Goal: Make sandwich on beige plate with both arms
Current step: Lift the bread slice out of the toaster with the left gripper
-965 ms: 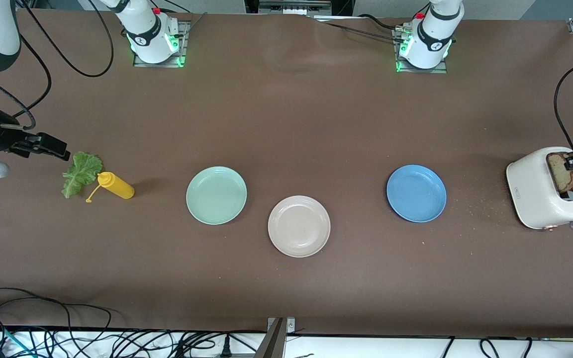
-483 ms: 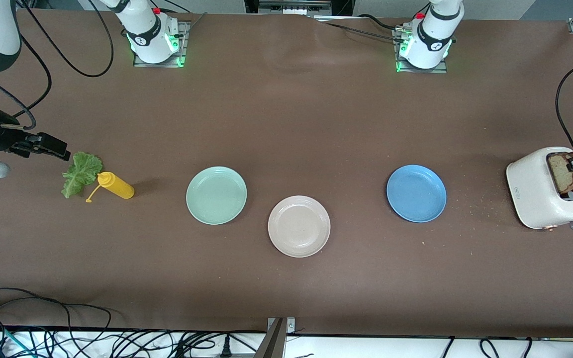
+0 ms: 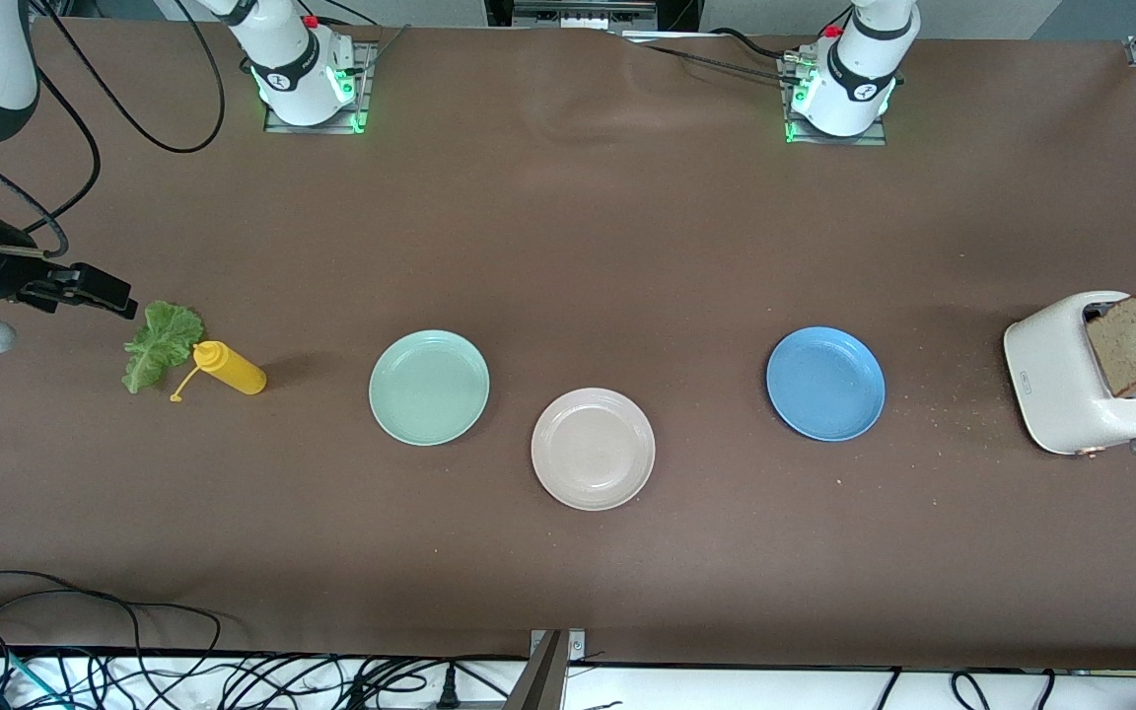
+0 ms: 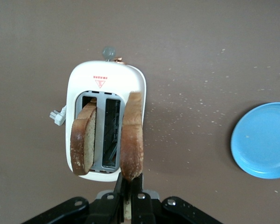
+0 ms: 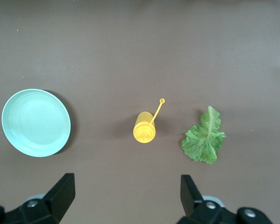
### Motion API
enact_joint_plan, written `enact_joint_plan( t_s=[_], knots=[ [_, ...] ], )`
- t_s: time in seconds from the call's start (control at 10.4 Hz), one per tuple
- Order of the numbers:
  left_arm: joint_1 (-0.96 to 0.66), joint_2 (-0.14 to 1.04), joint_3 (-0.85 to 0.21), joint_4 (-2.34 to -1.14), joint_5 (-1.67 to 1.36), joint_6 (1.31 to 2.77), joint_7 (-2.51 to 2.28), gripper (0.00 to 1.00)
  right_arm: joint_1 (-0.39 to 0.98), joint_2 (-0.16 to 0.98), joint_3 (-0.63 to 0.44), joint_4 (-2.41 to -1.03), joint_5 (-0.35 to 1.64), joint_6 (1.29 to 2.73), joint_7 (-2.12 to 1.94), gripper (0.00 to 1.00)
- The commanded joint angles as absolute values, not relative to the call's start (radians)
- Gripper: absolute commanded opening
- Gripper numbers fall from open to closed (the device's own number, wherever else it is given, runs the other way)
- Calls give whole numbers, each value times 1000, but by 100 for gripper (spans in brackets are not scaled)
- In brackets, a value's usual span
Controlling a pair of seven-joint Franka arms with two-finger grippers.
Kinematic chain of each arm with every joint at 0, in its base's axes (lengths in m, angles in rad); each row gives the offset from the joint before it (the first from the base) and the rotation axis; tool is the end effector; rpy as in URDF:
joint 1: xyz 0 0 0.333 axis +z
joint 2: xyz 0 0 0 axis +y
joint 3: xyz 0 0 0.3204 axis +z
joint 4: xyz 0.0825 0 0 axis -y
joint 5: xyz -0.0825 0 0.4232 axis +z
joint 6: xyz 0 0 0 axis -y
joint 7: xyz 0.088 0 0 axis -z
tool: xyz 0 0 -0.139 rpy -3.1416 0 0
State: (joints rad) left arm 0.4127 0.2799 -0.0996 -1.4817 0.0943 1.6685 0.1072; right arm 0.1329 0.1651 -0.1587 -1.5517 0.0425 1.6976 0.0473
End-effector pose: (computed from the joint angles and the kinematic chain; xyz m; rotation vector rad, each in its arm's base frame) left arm 0.6350 0.2252 0.4734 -3.0776 -0.3010 0.1599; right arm 0.6498 -0.0052 0.5161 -3.1232 0.1202 0.0270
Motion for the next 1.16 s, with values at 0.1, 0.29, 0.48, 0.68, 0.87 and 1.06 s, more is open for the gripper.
enact_joint_plan(
  t_s=[0.1,0.29,0.48,0.68,0.87,1.06],
  knots=[
    [403,357,-106,-1331,-103,1551,117,0,132,173,-158,-1531,54,1692,60,100],
    [378,359,-124,-1339,-221,1517,101,0,138,173,-158,-1531,52,1692,60,100],
    [309,399,-126,-1347,-323,1514,104,0,138,173,-158,-1531,52,1692,60,100],
    [246,471,-126,-1347,-464,1508,130,0,138,173,-158,-1531,52,1692,60,100],
    [171,535,-127,-1339,-593,1519,133,0,138,173,-158,-1531,52,1692,60,100],
    [95,590,-126,-1335,-693,1554,133,0,138,173,-158,-1531,52,1692,60,100]
  ],
)
